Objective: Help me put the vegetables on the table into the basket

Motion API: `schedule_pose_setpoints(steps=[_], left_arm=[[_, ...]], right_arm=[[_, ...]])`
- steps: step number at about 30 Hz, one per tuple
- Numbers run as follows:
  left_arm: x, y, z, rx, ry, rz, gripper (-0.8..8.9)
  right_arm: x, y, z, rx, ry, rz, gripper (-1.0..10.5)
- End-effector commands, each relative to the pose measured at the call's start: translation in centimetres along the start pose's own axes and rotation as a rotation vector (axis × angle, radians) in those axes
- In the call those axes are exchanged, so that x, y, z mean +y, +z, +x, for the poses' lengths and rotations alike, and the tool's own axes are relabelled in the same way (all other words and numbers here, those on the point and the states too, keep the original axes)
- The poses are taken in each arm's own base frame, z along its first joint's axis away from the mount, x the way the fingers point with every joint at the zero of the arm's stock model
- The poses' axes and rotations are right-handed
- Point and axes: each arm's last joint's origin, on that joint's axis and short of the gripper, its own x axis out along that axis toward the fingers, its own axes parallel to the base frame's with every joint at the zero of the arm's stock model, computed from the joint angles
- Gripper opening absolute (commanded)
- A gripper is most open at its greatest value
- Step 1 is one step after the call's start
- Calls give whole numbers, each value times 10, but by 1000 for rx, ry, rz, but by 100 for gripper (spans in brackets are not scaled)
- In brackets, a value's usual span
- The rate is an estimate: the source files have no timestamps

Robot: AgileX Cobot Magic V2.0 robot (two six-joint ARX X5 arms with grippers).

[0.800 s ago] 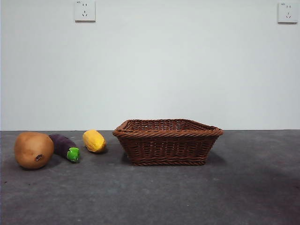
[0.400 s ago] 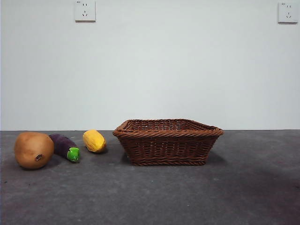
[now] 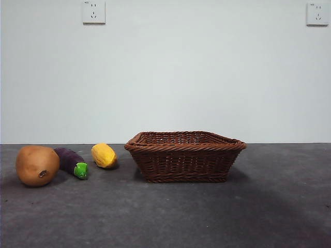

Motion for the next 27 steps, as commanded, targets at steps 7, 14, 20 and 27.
schedule_pose_setpoints(steps=[7,14,20,27], left_arm=[[-20,54,-14,59,-132,4,-7],[-31,82,-25,142,-196,61,-7],[-37,95,-32,169,-208,84,-7],[-43,106,-32,167,-276,90,407]], right_arm=[[23,60,5,204,110,-94,-12],[35,90,8,357,195,-166,-12],[38,99,8,395,213,-203,-11],[39,99,8,412,255,-189,215]])
